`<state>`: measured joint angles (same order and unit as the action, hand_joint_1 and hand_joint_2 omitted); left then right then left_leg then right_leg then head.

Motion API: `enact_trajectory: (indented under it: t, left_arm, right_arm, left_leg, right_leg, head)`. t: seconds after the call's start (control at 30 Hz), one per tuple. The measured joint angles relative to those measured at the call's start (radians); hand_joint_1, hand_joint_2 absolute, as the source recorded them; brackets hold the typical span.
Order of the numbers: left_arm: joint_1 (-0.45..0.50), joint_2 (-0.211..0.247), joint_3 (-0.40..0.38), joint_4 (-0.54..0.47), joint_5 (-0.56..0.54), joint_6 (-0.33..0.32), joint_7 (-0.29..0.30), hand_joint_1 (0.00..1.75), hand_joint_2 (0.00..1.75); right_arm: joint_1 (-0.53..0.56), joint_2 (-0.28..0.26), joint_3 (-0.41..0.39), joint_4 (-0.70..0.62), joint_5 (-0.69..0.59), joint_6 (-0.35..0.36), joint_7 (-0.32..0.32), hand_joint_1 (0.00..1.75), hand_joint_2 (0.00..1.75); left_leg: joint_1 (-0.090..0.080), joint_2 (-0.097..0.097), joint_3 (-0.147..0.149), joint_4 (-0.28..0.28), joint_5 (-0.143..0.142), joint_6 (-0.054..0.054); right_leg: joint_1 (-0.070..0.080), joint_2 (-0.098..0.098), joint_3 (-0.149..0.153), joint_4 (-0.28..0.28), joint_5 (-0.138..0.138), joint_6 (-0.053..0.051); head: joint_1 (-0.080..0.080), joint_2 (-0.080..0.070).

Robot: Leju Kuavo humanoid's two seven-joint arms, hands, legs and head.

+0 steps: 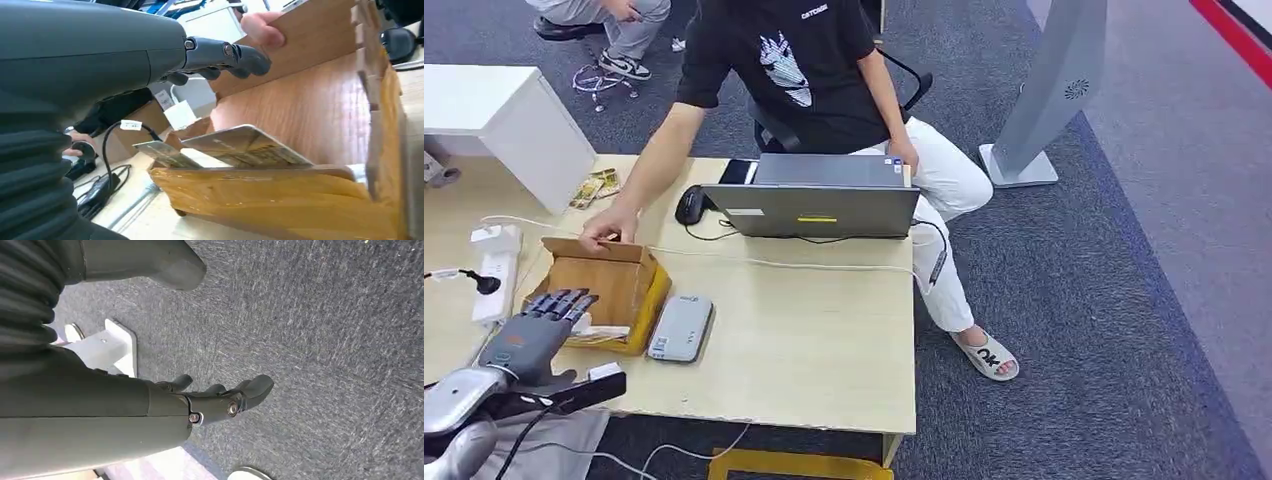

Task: Pass the card to the sensor for recognition and then transmit it.

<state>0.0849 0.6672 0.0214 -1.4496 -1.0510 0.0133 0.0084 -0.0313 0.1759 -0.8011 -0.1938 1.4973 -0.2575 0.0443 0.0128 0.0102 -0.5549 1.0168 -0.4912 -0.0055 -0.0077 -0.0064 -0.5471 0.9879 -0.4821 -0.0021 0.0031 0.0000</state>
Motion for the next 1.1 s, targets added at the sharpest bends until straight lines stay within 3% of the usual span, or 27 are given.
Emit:
enact_trajectory:
  t: [0.03,0.07,0.13,0.73,0.83,1.1]
  left_arm:
    - [0.000,0.002,-0.001,0.000,0.000,-0.002,0.000,0.05,1.75]
    - [0.000,0.002,-0.002,0.000,0.000,-0.003,0.000,1.47,1.75]
    - [-0.002,0.002,-0.005,0.003,-0.004,-0.002,-0.003,1.73,1.75]
    - [-0.019,-0.006,-0.037,0.043,-0.013,0.042,-0.012,1.75,1.75]
    - [-0.017,-0.007,-0.039,0.045,-0.013,0.048,-0.013,1.62,1.75]
    - [-0.011,-0.008,-0.040,0.047,-0.026,0.071,-0.012,1.59,1.75]
  right_arm:
    - [-0.001,0.000,0.000,0.000,0.000,-0.001,0.001,0.00,1.75]
    - [-0.002,0.000,0.001,0.000,0.002,-0.001,0.005,0.00,1.75]
    - [-0.003,0.000,0.002,0.000,0.002,0.001,0.011,0.00,1.75]
    - [-0.005,0.000,0.024,0.001,0.014,0.006,0.019,0.00,1.75]
    - [-0.005,0.000,0.026,0.001,0.015,0.006,0.019,0.00,1.75]
    - [-0.005,0.000,0.028,0.001,0.013,0.006,0.019,0.00,1.75]
  left_leg:
    - [0.000,0.000,0.000,0.000,0.000,0.000]
    - [0.000,0.000,0.000,0.000,0.000,0.000]
    - [0.000,0.000,0.000,0.000,0.000,0.000]
    - [0.000,0.003,0.001,0.000,0.000,0.000]
    - [0.000,0.003,0.000,0.000,0.000,0.000]
    - [0.000,0.003,0.000,0.000,0.000,0.000]
  right_leg:
    - [0.000,0.000,0.000,0.000,0.000,0.000]
    - [0.000,0.000,0.000,0.000,0.000,0.000]
    - [0.000,0.000,0.000,0.000,0.000,0.000]
    - [0.000,0.003,0.000,0.000,0.000,0.000]
    - [0.000,0.003,0.000,0.000,0.000,0.000]
    - [0.000,0.003,0.000,0.000,0.000,0.000]
  head:
    - [0.000,0.000]
    - [0.000,0.000]
    - [0.000,0.000]
    - [0.000,0.000]
    - [0.000,0.000]
    - [0.000,0.000]
